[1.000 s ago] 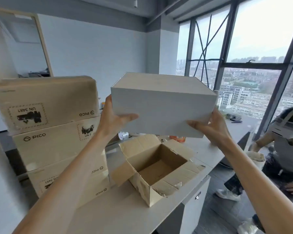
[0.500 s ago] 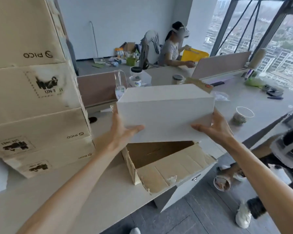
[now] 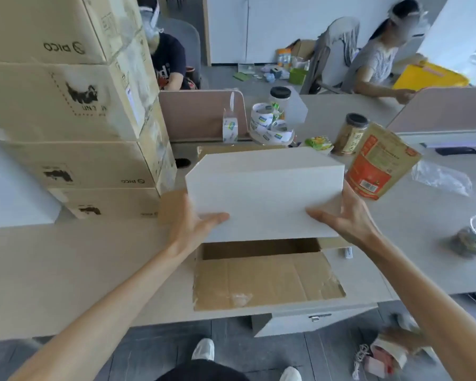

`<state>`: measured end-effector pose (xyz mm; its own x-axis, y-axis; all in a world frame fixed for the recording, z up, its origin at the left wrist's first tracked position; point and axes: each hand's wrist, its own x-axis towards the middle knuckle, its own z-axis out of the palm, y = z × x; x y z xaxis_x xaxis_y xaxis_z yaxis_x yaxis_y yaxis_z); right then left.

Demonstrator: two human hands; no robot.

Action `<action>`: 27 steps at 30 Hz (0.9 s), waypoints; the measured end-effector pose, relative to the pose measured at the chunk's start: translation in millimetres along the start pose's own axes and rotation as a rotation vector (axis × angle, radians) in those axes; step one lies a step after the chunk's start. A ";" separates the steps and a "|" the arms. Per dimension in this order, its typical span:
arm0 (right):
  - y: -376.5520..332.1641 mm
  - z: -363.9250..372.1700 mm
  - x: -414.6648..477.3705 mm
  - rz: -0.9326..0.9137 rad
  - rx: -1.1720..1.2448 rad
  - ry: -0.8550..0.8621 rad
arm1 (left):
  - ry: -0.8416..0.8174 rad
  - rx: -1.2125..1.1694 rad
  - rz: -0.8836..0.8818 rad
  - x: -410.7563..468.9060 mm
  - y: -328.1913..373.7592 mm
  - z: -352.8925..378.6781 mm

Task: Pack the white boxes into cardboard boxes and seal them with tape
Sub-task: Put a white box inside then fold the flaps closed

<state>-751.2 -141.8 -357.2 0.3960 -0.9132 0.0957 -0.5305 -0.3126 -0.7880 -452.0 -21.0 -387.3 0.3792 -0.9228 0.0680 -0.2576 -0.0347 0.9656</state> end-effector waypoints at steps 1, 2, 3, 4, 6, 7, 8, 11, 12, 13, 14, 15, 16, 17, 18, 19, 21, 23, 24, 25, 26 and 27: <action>5.0 -4.9 0.4 -0.031 0.010 -0.022 | 0.016 -0.005 0.006 -5.3 4.8 6.9; 10.3 -8.6 0.1 -0.055 0.023 -0.033 | 0.034 -0.006 0.009 -10.5 8.7 11.5; 13.9 -11.5 -0.9 -0.086 0.026 -0.044 | 0.061 -0.014 0.004 -16.0 10.9 15.3; 15.7 -14.0 -1.7 -0.114 0.034 -0.054 | 0.079 -0.026 -0.011 -21.0 12.7 18.9; 20.3 -17.6 -2.0 -0.149 0.068 -0.065 | 0.128 -0.048 -0.046 -30.0 18.1 23.6; 22.7 -17.2 -2.8 -0.165 0.077 -0.072 | 0.168 -0.037 -0.052 -34.8 21.0 25.4; 24.9 -16.0 -4.6 -0.175 0.085 -0.080 | 0.189 -0.016 -0.051 -38.3 20.8 26.2; 26.7 -14.5 -10.9 -0.159 0.090 -0.077 | 0.164 0.059 -0.030 -45.4 25.8 24.9; 28.2 -13.4 -11.6 -0.159 0.088 -0.083 | 0.159 0.066 -0.031 -47.1 24.9 22.9; 29.0 -13.6 -11.8 -0.161 0.091 -0.088 | 0.157 0.063 -0.024 -47.8 26.4 22.5; 28.7 -14.6 -10.5 -0.166 0.097 -0.088 | 0.153 0.060 -0.014 -48.0 26.9 23.4; 27.7 -16.3 -8.5 -0.163 0.093 -0.083 | 0.155 0.058 -0.006 -48.4 29.2 22.9; 26.4 -17.6 -7.2 -0.157 0.082 -0.072 | 0.153 0.053 -0.008 -47.6 29.5 21.7; 25.9 -18.4 -7.8 -0.154 0.068 -0.055 | 0.154 0.045 -0.016 -47.5 34.8 21.9; 25.9 -18.2 -9.3 -0.163 0.058 -0.039 | 0.146 0.046 -0.012 -45.5 37.9 20.4; 26.0 -17.1 -11.0 -0.173 0.054 -0.029 | 0.134 0.063 -0.001 -43.6 40.7 18.2; 26.2 -12.4 -12.3 -0.151 0.082 -0.024 | 0.099 0.086 0.019 -40.4 44.4 16.2; 27.2 -7.0 -11.5 -0.122 0.128 -0.024 | 0.097 0.096 0.041 -36.4 39.4 15.2; 27.2 -4.8 -10.6 -0.111 0.145 -0.026 | 0.093 0.108 0.040 -35.5 36.4 15.0; 27.2 -3.4 -10.0 -0.102 0.156 -0.033 | 0.088 0.118 0.035 -35.1 32.2 13.5; 27.4 -2.3 -9.5 -0.096 0.161 -0.042 | 0.093 0.121 0.024 -34.9 27.7 12.5; 27.3 -1.2 -9.2 -0.092 0.160 -0.052 | 0.108 0.124 0.023 -34.2 22.4 11.8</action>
<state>-770.2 -142.2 -378.8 0.4778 -0.8668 0.1430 -0.3663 -0.3445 -0.8644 -481.3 5.2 -370.9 0.4632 -0.8777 0.1226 -0.3729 -0.0675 0.9254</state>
